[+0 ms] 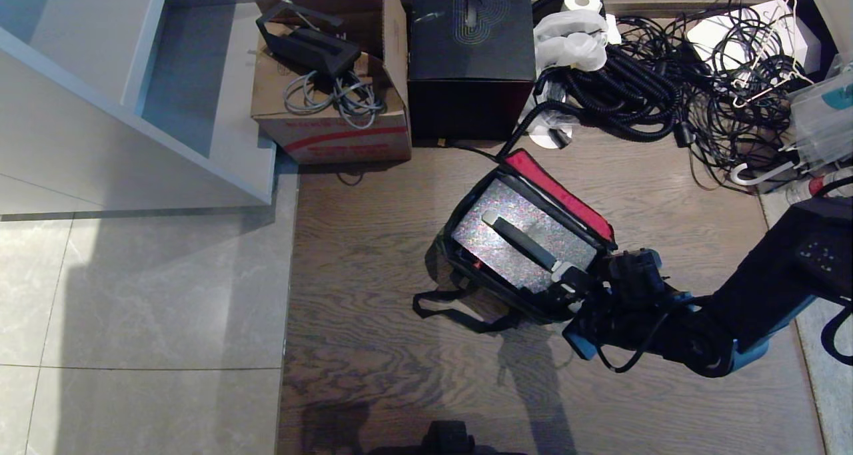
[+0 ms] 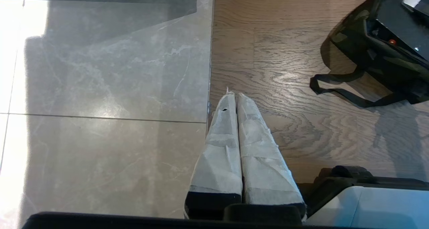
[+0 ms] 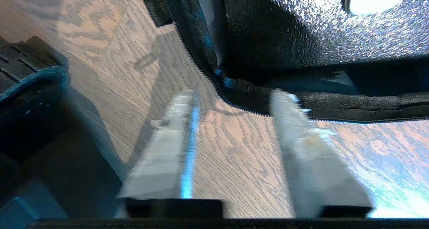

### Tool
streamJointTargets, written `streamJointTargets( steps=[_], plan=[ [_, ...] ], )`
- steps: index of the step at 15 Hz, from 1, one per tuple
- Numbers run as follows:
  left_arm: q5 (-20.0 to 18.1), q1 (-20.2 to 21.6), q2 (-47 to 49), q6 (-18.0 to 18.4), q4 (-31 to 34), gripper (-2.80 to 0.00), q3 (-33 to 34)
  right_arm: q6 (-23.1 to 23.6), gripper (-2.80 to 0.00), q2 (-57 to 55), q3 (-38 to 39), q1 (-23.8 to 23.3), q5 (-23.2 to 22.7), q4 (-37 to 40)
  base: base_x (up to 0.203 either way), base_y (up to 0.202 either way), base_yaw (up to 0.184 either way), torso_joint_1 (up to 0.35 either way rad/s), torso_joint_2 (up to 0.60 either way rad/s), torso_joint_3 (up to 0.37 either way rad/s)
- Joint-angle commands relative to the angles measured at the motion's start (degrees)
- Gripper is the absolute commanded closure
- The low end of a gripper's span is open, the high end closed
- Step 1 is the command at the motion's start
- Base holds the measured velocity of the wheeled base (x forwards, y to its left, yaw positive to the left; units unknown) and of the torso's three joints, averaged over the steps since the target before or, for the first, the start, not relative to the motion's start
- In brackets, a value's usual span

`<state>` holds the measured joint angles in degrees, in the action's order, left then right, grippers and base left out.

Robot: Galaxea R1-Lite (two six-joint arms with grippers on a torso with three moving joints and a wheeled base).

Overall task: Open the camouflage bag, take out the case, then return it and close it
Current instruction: Close the top of the storage box

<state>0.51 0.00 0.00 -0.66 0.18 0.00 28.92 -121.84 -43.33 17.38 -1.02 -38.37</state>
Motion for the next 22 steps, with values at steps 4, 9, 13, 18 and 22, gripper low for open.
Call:
streamJointTargets(
  steps=[4,9,13,18,22],
  plan=[
    [0.02,0.00,0.00,-0.04,-0.01,0.00,0.00,-1.15,-2.80,5.90,1.14,1.30,-8.46,3.66,0.000,0.000,0.000,0.000,0.00,0.000],
    [0.02,0.00,0.00,-0.04,-0.01,0.00,-0.09,-20.34,-2.80,5.36,-4.51,9.62,-10.87,3.53,0.000,0.000,0.000,0.000,0.00,0.000],
    [0.02,0.00,0.00,-0.04,-0.01,0.00,0.00,-30.38,-2.80,0.89,-8.42,12.48,-10.11,1.34,0.000,0.000,0.000,0.000,0.00,0.000],
    [0.02,0.00,0.00,-0.04,-0.01,0.00,0.00,-32.58,-2.80,-5.95,-13.53,15.21,-0.04,-1.87,0.000,0.000,0.000,0.000,0.00,0.000],
    [0.02,0.00,0.00,-0.04,-0.01,0.00,0.00,-34.96,-2.80,-9.02,-16.26,15.74,1.02,-6.09,0.000,0.000,0.000,0.000,0.00,0.000]
  ],
)
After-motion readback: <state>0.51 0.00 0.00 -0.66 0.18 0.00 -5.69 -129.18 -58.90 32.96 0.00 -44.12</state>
